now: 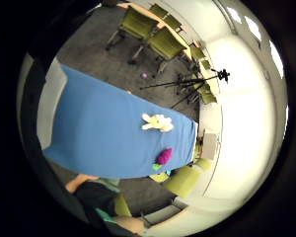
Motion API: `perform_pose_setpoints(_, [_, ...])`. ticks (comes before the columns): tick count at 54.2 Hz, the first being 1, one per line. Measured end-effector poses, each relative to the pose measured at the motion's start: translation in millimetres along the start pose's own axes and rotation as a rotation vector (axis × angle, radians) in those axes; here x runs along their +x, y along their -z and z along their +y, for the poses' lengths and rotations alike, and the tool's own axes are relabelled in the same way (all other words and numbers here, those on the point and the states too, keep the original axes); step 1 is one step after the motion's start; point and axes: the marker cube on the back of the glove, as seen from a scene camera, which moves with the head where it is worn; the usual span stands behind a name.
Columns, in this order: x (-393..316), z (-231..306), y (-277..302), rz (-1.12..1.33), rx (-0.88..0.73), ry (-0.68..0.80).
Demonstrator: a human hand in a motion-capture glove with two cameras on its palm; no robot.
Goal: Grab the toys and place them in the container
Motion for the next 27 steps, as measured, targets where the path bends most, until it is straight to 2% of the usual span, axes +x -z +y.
perform_pose_setpoints(12, [137.3, 28.9, -44.8, -0.02, -0.024, -0.162])
perform_pose_setpoints(27, [241.2, 48.8, -160.6, -0.016, -0.134, -0.294])
